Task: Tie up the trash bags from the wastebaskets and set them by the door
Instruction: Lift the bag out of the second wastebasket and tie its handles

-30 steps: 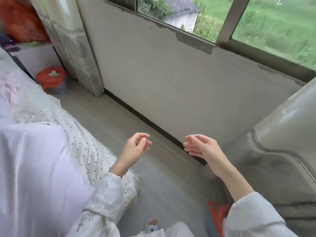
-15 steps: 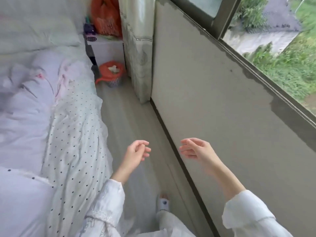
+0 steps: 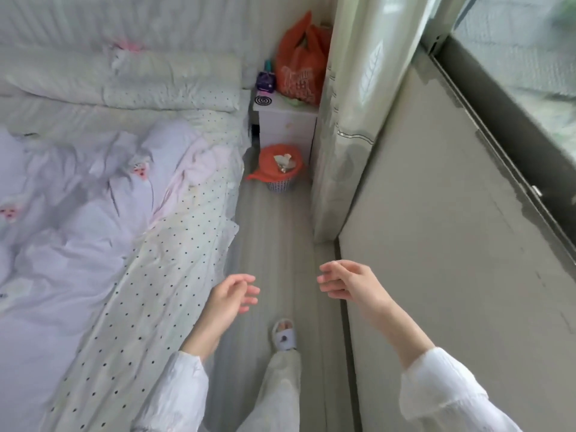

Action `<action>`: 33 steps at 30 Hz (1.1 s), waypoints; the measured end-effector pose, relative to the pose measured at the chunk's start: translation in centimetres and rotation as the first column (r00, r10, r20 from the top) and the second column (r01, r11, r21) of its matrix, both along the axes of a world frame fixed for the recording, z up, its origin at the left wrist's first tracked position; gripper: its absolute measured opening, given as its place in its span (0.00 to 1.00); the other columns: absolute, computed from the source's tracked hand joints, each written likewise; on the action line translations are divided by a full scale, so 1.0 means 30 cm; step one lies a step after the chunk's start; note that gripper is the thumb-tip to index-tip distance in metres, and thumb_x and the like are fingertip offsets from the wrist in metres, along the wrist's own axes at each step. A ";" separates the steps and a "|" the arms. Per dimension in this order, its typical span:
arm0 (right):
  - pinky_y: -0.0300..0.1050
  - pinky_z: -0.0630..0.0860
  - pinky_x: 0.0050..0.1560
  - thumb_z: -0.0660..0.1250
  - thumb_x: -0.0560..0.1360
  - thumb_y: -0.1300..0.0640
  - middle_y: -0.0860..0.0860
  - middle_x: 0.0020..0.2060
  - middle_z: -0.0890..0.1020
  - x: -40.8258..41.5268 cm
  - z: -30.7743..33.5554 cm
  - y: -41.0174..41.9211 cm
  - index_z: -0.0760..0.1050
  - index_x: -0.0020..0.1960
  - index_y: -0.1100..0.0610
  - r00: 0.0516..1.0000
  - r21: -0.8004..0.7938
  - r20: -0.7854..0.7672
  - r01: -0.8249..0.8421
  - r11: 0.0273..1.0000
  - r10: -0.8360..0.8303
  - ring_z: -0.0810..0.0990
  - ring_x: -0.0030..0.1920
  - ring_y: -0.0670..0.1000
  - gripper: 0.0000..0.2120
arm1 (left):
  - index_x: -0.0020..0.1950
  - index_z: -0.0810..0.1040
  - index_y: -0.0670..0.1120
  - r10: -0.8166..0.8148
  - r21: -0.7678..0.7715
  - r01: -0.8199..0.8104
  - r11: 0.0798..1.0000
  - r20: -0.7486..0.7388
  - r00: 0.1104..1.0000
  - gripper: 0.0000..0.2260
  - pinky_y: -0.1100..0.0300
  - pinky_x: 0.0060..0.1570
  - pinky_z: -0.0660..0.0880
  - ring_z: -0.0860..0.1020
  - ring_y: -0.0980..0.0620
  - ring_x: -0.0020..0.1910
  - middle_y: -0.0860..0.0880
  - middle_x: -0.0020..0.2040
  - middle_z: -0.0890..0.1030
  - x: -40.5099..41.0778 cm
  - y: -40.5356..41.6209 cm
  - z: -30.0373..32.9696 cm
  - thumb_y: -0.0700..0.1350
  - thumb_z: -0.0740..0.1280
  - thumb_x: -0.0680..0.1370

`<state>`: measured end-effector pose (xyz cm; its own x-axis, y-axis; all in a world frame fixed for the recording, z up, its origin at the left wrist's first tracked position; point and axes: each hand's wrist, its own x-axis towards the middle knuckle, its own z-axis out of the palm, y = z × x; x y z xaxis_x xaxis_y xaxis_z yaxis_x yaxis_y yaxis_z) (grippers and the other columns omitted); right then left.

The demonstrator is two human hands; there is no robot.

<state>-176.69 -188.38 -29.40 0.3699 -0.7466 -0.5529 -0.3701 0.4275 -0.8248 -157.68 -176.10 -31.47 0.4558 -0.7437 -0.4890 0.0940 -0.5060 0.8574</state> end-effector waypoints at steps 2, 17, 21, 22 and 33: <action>0.40 0.78 0.46 0.57 0.78 0.58 0.52 0.39 0.83 0.076 -0.001 -0.211 0.78 0.48 0.58 1.000 -0.032 -0.011 -0.003 0.999 0.003 0.82 0.41 0.51 0.10 | 0.51 0.76 0.47 0.007 -0.030 -0.007 1.000 0.001 1.000 0.10 0.57 0.49 0.76 0.80 0.49 0.43 0.47 0.46 0.81 0.074 -0.205 -0.013 0.39 0.55 0.80; 0.41 0.78 0.46 0.56 0.79 0.58 0.53 0.39 0.82 0.628 -0.087 -1.264 0.77 0.53 0.63 0.998 0.066 -0.044 -0.049 0.997 0.052 0.82 0.40 0.50 0.13 | 0.55 0.75 0.43 0.021 0.042 -0.022 0.999 0.022 1.000 0.11 0.61 0.45 0.75 0.78 0.50 0.43 0.47 0.46 0.80 0.601 -1.244 -0.092 0.39 0.53 0.80; 0.43 0.77 0.47 0.55 0.79 0.59 0.57 0.45 0.81 0.793 -0.221 -1.528 0.75 0.57 0.64 0.992 0.118 -0.074 -0.093 0.989 0.102 0.79 0.44 0.54 0.14 | 0.56 0.74 0.41 0.083 0.113 -0.083 0.990 0.006 0.997 0.11 0.62 0.44 0.73 0.77 0.47 0.45 0.44 0.48 0.79 0.719 -1.496 -0.218 0.39 0.54 0.80; 0.45 0.77 0.48 0.54 0.79 0.59 0.58 0.46 0.81 0.836 -0.262 -1.601 0.75 0.58 0.65 0.990 0.119 -0.088 -0.103 0.988 0.114 0.79 0.44 0.55 0.14 | 0.57 0.74 0.40 0.105 0.122 -0.104 0.987 -0.004 0.994 0.11 0.62 0.42 0.73 0.77 0.46 0.45 0.43 0.48 0.79 0.749 -1.567 -0.258 0.39 0.54 0.80; 0.45 0.73 0.50 0.58 0.78 0.62 0.60 0.54 0.81 1.136 -1.074 -2.149 0.75 0.59 0.63 0.891 -0.161 -0.433 -0.226 0.961 0.137 0.79 0.52 0.57 0.13 | 0.53 0.76 0.37 -0.185 0.282 0.110 0.953 0.255 0.949 0.10 0.60 0.48 0.69 0.76 0.47 0.45 0.40 0.47 0.79 1.038 -2.081 -1.091 0.34 0.59 0.76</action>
<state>-142.62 -252.86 -61.62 0.2804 -0.8002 -0.5301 -0.7515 0.1605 -0.6399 -126.54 -238.52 -64.18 0.4953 -0.6760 -0.5456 -0.2200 -0.7052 0.6741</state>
